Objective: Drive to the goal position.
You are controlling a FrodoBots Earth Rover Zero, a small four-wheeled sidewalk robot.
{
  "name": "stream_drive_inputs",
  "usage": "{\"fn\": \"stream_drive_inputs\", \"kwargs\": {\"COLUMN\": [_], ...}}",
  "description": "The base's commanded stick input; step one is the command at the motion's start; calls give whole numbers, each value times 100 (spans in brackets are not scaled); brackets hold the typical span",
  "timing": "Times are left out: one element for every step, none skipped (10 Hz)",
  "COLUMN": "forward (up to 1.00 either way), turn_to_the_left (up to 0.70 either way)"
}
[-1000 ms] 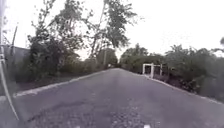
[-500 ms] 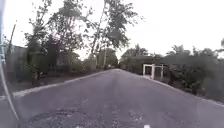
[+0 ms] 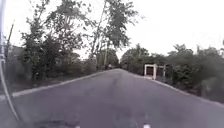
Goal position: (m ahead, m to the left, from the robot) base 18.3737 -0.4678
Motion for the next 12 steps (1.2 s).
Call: {"fn": "stream_drive_inputs", "kwargs": {"forward": [70,70,70,70,70,70,70,70,70,70,70,70], "turn_to_the_left": [0,0,20,6,0,0,0,0,0,0,0,0]}}
